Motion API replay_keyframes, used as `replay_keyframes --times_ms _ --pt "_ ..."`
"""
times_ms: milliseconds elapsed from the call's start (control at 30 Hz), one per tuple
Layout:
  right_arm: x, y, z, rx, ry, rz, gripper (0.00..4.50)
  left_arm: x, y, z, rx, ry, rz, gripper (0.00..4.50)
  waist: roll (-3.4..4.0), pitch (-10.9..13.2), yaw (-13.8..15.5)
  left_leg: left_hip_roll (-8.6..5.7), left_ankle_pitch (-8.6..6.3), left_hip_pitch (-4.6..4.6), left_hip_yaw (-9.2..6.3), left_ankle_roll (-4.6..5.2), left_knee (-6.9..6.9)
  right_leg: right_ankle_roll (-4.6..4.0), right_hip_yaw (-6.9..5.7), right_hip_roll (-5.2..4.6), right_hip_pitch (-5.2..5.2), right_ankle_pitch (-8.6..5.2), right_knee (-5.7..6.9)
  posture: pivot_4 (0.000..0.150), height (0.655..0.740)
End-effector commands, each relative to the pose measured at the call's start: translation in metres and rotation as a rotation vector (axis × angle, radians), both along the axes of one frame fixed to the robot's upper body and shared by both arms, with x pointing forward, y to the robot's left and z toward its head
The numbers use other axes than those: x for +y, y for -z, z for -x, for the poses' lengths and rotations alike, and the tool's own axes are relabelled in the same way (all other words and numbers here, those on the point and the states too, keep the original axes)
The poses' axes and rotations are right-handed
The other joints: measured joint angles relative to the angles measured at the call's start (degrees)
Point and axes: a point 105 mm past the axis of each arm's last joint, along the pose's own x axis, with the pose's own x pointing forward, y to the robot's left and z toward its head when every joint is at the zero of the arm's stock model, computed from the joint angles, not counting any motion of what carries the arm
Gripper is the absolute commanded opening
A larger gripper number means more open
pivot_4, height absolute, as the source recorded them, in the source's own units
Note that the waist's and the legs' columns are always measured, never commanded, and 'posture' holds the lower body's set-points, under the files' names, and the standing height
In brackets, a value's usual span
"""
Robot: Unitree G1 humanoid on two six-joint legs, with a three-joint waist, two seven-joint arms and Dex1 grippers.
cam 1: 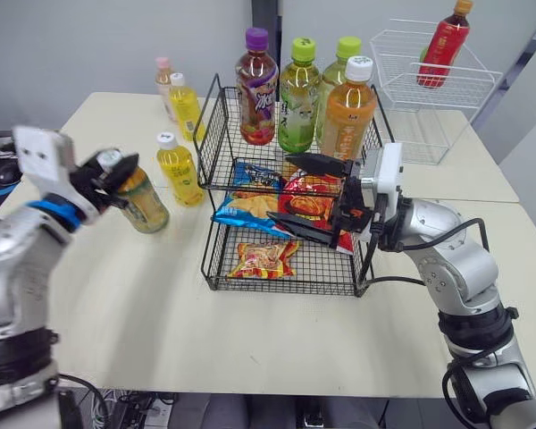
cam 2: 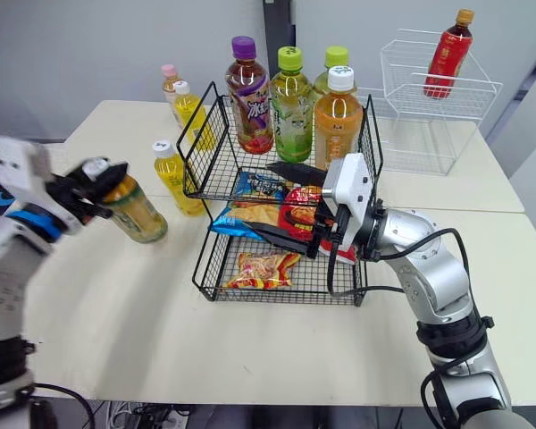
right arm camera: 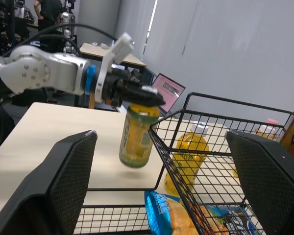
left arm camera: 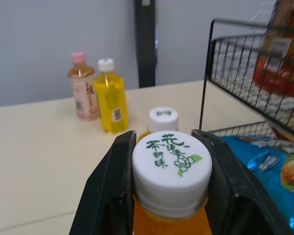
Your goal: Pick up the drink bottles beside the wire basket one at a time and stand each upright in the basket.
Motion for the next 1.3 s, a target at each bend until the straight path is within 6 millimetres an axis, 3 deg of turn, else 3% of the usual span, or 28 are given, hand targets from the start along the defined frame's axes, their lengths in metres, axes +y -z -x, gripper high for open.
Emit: replay_keyframes --times_ms 33,167,267,433,600,867,1067,1300 --pt "-0.004 -0.015 0.006 -0.082 0.006 -0.042 4.50 -0.012 -0.078 0.039 -0.170 0.152 -0.034 1.37 0.01 0.0 0.0 -0.01 0.01 -0.02 0.00 -0.02 0.00 0.00 0.00 0.00 0.01 0.00 -0.05 0.150 0.7400" --pt "-0.008 -0.019 0.004 -0.124 0.047 -0.078 4.50 -0.026 -0.134 0.059 -0.272 0.270 -0.025 1.37 0.01 0.0 0.3 -0.04 0.03 -0.02 -0.02 -0.07 -0.01 0.05 -0.02 0.00 0.06 0.01 -0.20 0.150 0.7400" --pt "-0.010 -0.022 0.004 -0.170 0.080 -0.100 4.50 -0.043 -0.163 0.068 -0.326 0.379 -0.004 1.37 0.03 0.0 0.6 -0.07 0.04 0.00 -0.03 -0.08 0.00 0.07 -0.02 0.00 0.11 0.02 -0.21 0.150 0.7400" --pt "-0.013 -0.021 0.008 -0.187 0.120 -0.121 4.50 -0.077 -0.187 0.065 -0.347 0.558 0.018 1.37 0.02 0.0 0.9 -0.08 0.07 0.02 -0.04 -0.11 0.08 0.10 -0.02 0.00 0.14 0.03 -0.17 0.150 0.7400" --pt "-0.024 -0.026 0.009 -0.220 0.222 -0.158 4.50 -0.115 -0.170 0.036 -0.278 0.703 -0.020 1.37 0.06 0.1 0.7 -0.08 0.09 0.07 0.01 -0.14 0.10 0.10 0.05 0.01 0.13 0.03 -0.04 0.150 0.7400" --pt "-0.036 -0.021 0.016 -0.220 0.342 -0.162 4.50 -0.177 -0.109 -0.010 -0.167 0.836 -0.131 1.37 0.09 0.1 0.4 -0.09 0.10 0.05 0.16 -0.15 0.13 0.08 0.22 0.01 -0.01 0.03 0.12 0.150 0.7400" --pt "-0.039 -0.021 0.019 -0.225 0.396 -0.162 4.50 -0.202 -0.092 -0.038 -0.177 0.828 -0.136 1.37 0.12 0.1 0.3 -0.08 0.11 0.04 0.18 -0.16 0.14 0.08 0.24 0.03 -0.08 0.03 0.17 0.150 0.7400" --pt "-0.041 -0.021 0.021 -0.226 0.428 -0.158 4.50 -0.216 -0.084 -0.052 -0.167 0.843 -0.119 1.37 0.12 0.1 0.4 -0.11 0.11 0.03 0.20 -0.16 0.15 0.08 0.27 0.02 -0.08 0.03 0.17 0.150 0.7400"
